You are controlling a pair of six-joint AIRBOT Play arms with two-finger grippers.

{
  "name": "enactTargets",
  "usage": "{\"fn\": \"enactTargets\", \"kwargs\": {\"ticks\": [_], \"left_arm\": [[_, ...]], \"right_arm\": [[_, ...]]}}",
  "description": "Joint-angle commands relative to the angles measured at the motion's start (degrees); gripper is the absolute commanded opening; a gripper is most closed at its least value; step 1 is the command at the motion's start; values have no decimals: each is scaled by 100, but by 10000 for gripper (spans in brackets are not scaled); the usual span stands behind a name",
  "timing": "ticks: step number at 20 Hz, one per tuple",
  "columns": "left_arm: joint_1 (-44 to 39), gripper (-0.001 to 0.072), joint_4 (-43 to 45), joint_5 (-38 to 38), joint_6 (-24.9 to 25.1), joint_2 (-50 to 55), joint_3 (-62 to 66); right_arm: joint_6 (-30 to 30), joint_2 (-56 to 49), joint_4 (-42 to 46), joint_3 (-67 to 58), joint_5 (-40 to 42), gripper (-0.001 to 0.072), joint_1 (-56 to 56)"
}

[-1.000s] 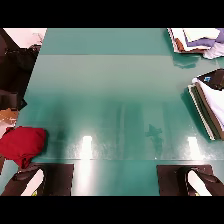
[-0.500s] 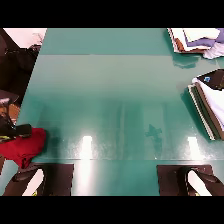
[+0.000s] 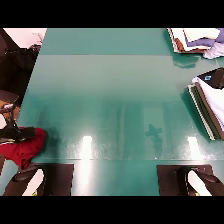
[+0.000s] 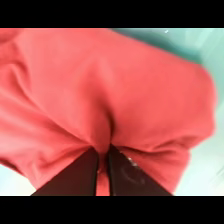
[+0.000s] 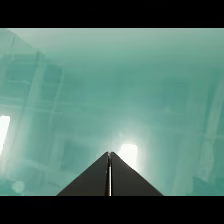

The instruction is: Fold the shirts.

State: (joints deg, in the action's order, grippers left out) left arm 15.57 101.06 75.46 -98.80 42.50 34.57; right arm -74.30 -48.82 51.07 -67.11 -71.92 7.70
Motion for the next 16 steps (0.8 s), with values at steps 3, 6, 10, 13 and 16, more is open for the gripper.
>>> {"fn": "enactTargets", "kwargs": {"ticks": [3, 6, 10, 13, 16], "left_arm": [[-450, 27, -776, 533, 372, -7, 2271], [-1344, 27, -1421, 695, 496, -4, 3823], [-2699, 27, -1834, 566, 586, 188, 5268], [-3528, 27, -2100, 31, 636, 518, 5722], [-4153, 28, -2194, -254, 623, 1082, 5709]], "right_arm": [[-2, -2, -15, -339, 457, 22, 2], [-2, -2, -13, -859, 822, 21, 2], [-2, -4, -11, -1456, 1213, 22, 2], [-2, -2, -9, -1746, 1270, 22, 2], [-4, -2, -11, -1825, 1305, 22, 2]]}}
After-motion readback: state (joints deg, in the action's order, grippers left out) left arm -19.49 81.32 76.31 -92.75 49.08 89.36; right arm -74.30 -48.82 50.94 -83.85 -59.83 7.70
